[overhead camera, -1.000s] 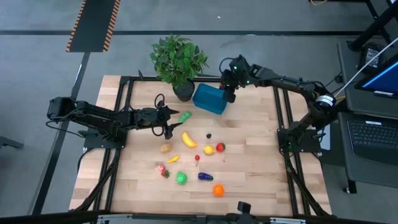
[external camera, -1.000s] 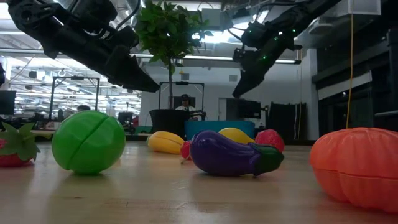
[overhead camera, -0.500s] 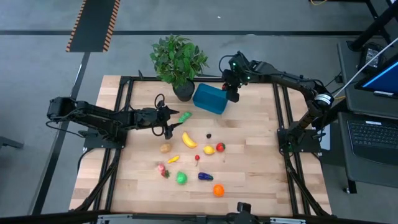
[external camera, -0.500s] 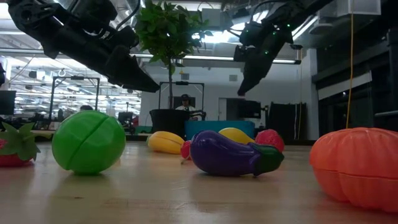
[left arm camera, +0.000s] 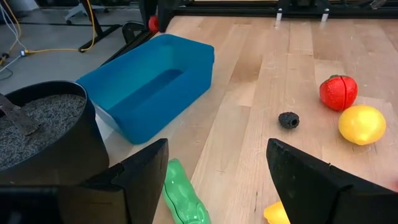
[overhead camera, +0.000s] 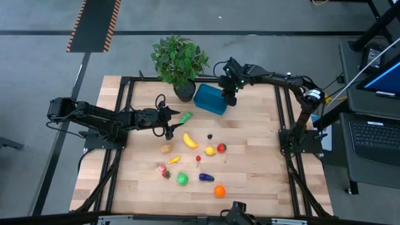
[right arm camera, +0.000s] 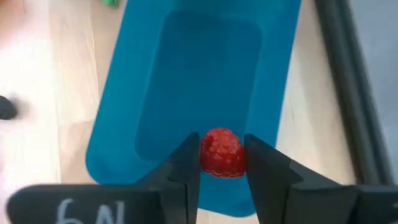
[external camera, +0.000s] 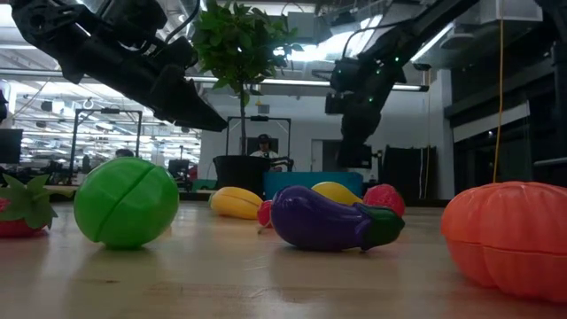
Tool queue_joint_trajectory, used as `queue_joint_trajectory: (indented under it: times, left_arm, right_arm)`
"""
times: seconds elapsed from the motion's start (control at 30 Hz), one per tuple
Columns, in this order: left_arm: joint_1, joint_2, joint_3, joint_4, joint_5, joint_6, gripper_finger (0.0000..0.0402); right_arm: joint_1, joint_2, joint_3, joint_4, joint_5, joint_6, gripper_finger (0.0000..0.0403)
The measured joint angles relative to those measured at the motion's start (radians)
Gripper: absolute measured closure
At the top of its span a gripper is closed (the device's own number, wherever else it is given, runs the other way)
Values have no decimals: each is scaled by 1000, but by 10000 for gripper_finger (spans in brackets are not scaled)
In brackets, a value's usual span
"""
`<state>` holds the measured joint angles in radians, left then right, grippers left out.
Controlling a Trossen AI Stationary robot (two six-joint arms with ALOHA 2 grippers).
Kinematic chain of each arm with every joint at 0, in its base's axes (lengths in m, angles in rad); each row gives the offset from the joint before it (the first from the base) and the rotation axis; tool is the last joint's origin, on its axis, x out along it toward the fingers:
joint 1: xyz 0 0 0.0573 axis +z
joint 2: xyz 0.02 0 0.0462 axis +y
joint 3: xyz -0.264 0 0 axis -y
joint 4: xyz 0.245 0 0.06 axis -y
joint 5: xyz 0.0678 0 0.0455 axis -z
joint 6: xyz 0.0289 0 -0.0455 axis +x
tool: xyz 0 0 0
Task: Pick and placing Produce into tupperware
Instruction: Put the red raspberry into the blue container, then put the red strawberry into the blue container
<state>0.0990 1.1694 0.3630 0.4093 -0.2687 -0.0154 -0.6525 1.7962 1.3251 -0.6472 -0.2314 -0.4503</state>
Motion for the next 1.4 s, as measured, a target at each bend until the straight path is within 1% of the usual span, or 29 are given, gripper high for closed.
queue_joint_trajectory:
  times: [0.33, 0.6, 0.8, 0.97, 1.03, 1.27, 1.4]
  left_arm:
    - [0, 0, 0, 0, 0, 0, 137]
    - [0, 0, 0, -3, 0, 0, 137]
    - [0, 0, 0, -4, 0, 0, 137]
    - [0, 0, 0, -4, 0, 0, 137]
    - [0, 0, 0, -4, 0, 0, 137]
    - [0, 0, 0, -4, 0, 0, 137]
    - [0, 0, 0, -4, 0, 0, 137]
  right_arm:
    - [2, 77, -1, -5, 1, 0, 298]
    - [2, 80, -1, -1, 2, -1, 298]
    - [2, 81, -51, 25, 2, -2, 298]
    - [2, 81, -58, 54, 1, 0, 298]
    - [2, 81, -58, 54, 1, 0, 293]
    - [2, 81, -58, 52, 1, 0, 252]
    - [2, 81, -58, 52, 1, 0, 243]
